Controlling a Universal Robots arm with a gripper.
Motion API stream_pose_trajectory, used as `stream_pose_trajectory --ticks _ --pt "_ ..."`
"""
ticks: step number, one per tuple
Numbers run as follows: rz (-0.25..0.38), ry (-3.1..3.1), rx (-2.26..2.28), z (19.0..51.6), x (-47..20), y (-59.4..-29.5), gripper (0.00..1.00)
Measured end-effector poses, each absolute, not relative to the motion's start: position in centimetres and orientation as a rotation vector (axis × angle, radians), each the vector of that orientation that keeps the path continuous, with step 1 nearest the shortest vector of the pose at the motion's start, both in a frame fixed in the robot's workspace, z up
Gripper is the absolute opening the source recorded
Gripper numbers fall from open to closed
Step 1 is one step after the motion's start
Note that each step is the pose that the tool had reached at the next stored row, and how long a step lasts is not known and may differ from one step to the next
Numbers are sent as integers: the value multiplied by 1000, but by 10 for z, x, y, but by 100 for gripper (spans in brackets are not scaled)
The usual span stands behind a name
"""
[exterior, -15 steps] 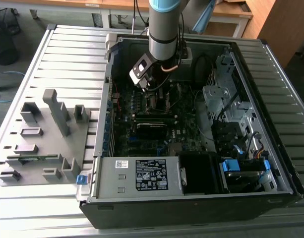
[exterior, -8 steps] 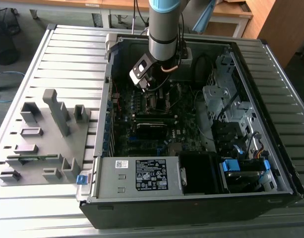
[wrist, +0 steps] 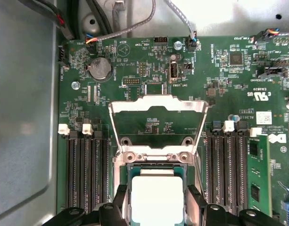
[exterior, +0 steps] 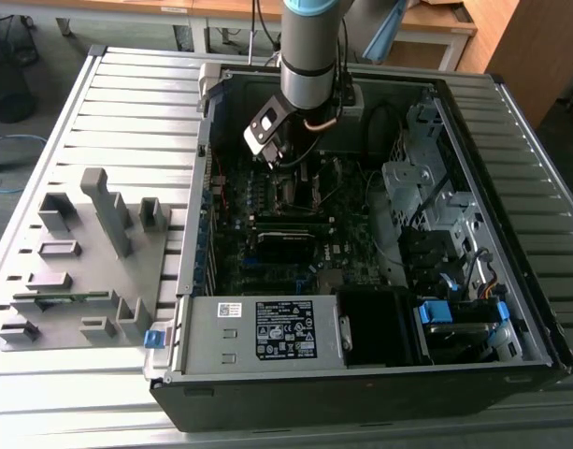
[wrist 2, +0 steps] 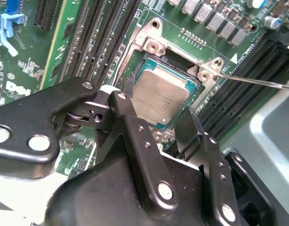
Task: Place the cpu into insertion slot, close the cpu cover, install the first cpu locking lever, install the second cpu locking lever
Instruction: 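Place the cpu into insertion slot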
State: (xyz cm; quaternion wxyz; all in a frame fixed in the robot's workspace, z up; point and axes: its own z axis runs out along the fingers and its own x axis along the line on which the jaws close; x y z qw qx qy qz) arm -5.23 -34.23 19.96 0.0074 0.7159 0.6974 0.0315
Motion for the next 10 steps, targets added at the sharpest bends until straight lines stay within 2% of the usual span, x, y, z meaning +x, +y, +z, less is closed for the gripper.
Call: stream_pose_trajectory --ticks 10 --pt "99 2181 2239 210 -52 -342 61"
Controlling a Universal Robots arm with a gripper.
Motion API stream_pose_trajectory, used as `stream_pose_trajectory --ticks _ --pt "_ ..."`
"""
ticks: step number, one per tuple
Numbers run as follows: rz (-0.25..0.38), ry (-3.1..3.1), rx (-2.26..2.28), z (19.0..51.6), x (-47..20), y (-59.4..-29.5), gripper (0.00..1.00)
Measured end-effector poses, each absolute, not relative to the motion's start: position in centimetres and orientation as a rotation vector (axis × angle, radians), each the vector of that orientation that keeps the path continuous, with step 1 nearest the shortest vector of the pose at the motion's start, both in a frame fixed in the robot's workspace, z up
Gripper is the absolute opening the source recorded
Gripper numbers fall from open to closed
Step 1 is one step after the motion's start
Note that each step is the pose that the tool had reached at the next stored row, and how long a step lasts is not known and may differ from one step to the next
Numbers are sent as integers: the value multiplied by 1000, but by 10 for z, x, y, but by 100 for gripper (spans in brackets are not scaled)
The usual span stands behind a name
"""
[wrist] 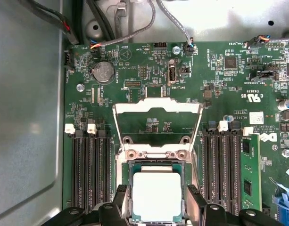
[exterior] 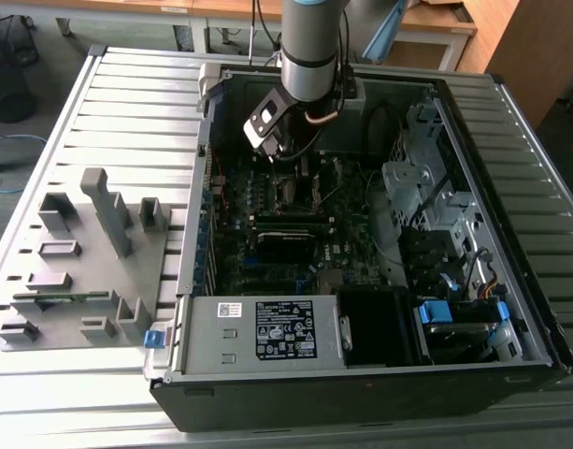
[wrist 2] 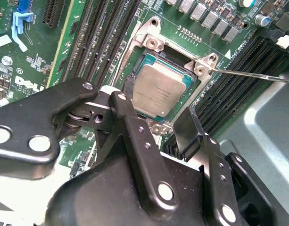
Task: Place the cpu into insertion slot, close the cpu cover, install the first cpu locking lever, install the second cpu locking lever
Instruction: 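Place the cpu into insertion slot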
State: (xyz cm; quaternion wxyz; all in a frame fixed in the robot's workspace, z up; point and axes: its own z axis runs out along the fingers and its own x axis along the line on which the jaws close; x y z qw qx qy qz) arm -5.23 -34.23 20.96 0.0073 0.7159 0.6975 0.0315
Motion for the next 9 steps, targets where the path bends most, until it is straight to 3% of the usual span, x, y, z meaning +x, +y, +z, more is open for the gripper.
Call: stream_pose_trajectory --ticks 2,3,5,9 --pt "99 2181 2239 210 -52 -342 61" --pt "98 2181 2239 210 -52 -342 53" --pt "99 2181 2239 210 -52 -342 53" --pt "99 2181 2239 210 -52 -342 35"
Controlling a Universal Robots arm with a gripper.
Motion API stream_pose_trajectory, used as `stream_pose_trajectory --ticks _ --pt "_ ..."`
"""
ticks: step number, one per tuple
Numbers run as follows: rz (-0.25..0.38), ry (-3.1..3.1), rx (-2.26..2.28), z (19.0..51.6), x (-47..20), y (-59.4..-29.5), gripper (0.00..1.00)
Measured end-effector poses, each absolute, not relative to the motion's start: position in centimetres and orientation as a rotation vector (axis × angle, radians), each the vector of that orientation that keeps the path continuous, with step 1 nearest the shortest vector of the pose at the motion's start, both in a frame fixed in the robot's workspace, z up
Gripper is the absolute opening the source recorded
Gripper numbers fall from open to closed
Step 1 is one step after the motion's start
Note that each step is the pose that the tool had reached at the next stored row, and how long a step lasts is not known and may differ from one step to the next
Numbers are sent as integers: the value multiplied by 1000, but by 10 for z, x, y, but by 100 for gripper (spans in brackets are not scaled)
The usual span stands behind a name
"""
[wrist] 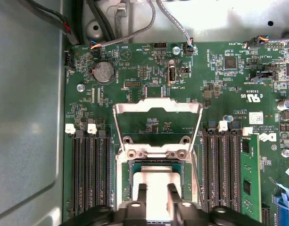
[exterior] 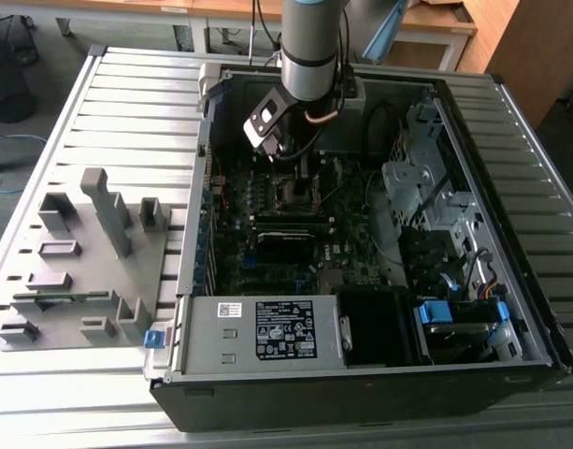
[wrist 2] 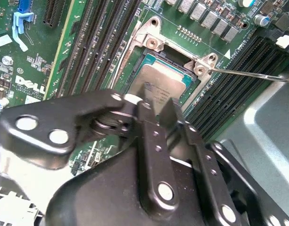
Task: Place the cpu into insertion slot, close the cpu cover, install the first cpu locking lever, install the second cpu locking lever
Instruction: 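Place the cpu into insertion slot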
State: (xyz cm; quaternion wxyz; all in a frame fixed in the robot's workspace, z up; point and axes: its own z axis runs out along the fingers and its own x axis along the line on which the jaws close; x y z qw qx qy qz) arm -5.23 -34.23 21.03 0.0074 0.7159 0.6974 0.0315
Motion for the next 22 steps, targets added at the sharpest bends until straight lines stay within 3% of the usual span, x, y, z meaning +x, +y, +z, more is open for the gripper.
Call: stream_pose_trajectory --ticks 4,7,22 --pt "98 2181 2239 211 -52 -342 17" --pt "99 2181 2239 211 -52 -342 10" --pt "98 2181 2238 211 -54 -342 10"
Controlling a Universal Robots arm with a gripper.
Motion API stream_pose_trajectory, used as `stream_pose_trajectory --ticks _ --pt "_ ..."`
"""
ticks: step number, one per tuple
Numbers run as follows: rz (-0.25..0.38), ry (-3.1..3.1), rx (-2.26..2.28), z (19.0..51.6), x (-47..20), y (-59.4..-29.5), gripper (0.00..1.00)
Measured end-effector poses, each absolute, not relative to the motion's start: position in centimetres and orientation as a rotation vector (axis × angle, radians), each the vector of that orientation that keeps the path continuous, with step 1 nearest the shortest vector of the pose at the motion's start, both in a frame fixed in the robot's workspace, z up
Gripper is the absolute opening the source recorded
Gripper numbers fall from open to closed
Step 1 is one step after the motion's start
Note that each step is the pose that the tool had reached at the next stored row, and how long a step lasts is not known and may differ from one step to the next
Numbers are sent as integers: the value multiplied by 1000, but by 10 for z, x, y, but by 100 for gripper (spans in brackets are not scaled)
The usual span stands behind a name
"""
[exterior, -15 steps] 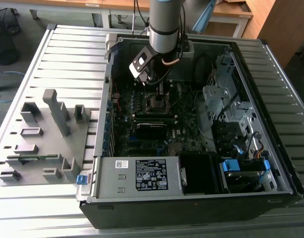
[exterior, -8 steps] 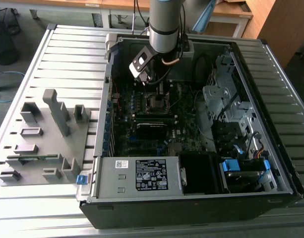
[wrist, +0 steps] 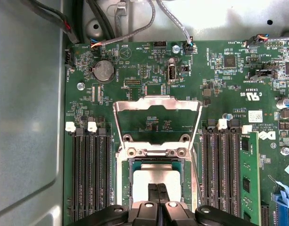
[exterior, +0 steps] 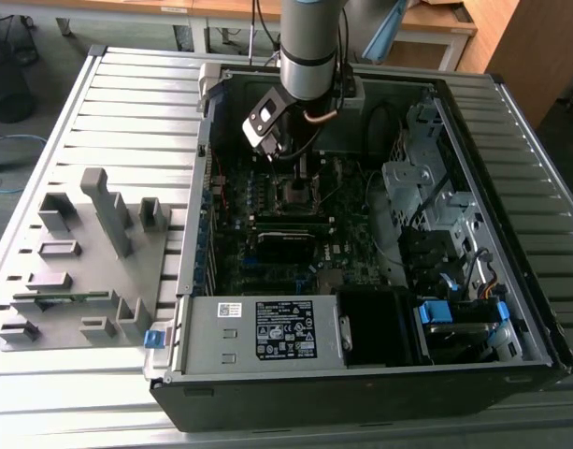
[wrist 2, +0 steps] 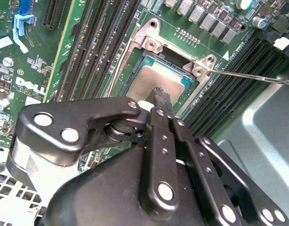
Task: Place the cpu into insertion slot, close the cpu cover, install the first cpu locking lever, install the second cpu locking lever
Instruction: 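Place the cpu into insertion slot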
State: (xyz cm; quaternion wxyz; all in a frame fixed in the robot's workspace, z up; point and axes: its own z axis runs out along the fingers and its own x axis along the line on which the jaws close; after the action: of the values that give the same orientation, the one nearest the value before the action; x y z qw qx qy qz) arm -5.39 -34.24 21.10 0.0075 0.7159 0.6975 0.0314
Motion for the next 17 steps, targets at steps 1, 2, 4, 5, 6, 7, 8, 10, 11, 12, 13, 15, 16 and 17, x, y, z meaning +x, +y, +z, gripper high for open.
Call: stream_pose_trajectory --ticks 1,2,4,5,6,7,8,10,11,12,13,15,16,17 --pt "99 2181 2238 211 -54 -342 10" --pt "99 2181 2238 211 -54 -342 10" --pt "99 2181 2238 209 -54 -342 10" --pt "99 2181 2238 208 -54 -342 10" --pt "99 2181 2238 207 -54 -342 10" --pt "99 2181 2238 207 -54 -342 10" --pt "99 2181 2238 207 -54 -342 10" --pt "98 2181 2238 207 -54 -342 10" --pt "99 2181 2239 207 -54 -342 10" --pt "99 2180 2239 206 -54 -342 10" --pt "99 2181 2239 206 -55 -342 10" --pt "99 2181 2239 206 -55 -342 10" --pt "100 2181 2239 205 -55 -342 10" --pt "100 2181 2239 204 -55 -342 10"
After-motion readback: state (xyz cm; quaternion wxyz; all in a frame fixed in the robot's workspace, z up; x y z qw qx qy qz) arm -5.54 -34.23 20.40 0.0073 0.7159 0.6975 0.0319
